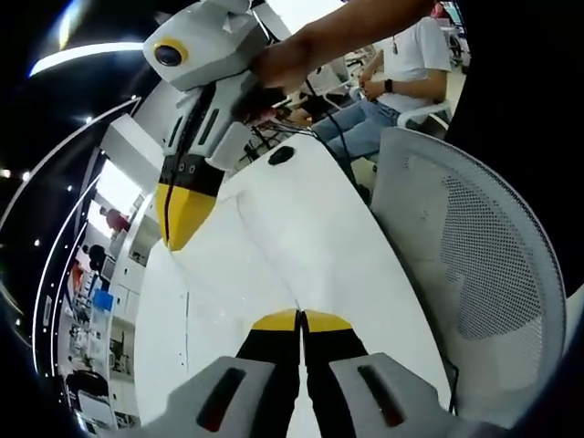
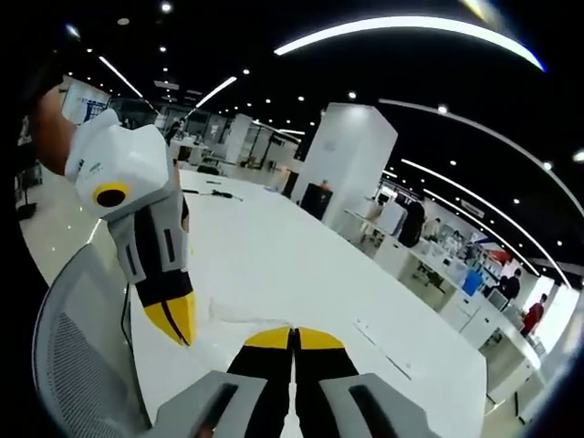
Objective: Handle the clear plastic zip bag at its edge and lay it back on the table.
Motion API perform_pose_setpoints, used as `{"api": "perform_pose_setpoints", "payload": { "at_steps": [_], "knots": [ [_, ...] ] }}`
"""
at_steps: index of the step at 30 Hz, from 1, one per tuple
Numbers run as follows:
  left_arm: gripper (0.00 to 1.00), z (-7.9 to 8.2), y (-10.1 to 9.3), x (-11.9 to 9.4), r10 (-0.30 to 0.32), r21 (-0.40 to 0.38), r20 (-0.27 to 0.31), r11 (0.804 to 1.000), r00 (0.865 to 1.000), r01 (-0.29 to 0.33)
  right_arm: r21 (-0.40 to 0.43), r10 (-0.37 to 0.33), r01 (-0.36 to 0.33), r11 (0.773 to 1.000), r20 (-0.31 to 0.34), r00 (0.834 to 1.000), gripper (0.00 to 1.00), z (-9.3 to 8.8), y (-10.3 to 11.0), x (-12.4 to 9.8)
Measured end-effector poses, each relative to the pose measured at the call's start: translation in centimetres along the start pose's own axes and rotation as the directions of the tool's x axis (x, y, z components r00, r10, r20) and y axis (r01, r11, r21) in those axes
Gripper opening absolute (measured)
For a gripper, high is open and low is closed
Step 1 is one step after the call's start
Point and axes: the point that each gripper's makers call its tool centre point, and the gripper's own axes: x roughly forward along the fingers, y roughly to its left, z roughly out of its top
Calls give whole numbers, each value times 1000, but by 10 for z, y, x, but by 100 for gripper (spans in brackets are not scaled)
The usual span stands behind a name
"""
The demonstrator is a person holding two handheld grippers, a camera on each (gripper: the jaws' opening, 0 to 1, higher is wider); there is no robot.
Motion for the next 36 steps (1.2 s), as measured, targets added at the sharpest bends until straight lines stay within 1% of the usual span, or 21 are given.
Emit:
{"api": "perform_pose_setpoints", "payload": {
  "at_steps": [10, 14, 17, 24, 28, 34, 36],
  "knots": [
    [0, -19, 11, -1, 19, -48, -8, 999, 1000, -20, -5, 24, -24, 1000, 2, 1000, 0, 3, -5, 19],
    [0, -30, 13, 1, 13, -76, -14, 997, 1000, -14, -2, 44, -44, 999, 8, 999, 0, 6, -3, 28],
    [0, -39, 13, 2, 12, -91, -27, 996, 1000, -14, -1, 63, -63, 998, 11, 998, 0, 6, 3, 34],
    [0, -50, 3, 5, -6, -124, -33, 992, 999, 2, 16, 101, -101, 995, 2, 995, 0, -2, 14, 41],
    [0, -51, -2, 6, -16, -135, -33, 991, 999, 11, 29, 116, -116, 993, -3, 993, 0, -6, 21, 41],
    [0, -55, -18, 10, -49, -156, -41, 987, 998, 42, 49, 137, -136, 990, -16, 990, 0, -12, 36, 38],
    [0, -54, -25, 11, -67, -166, -40, 984, 997, 59, 67, 151, -149, 987, -20, 988, 0, -16, 43, 37]
  ]
}}
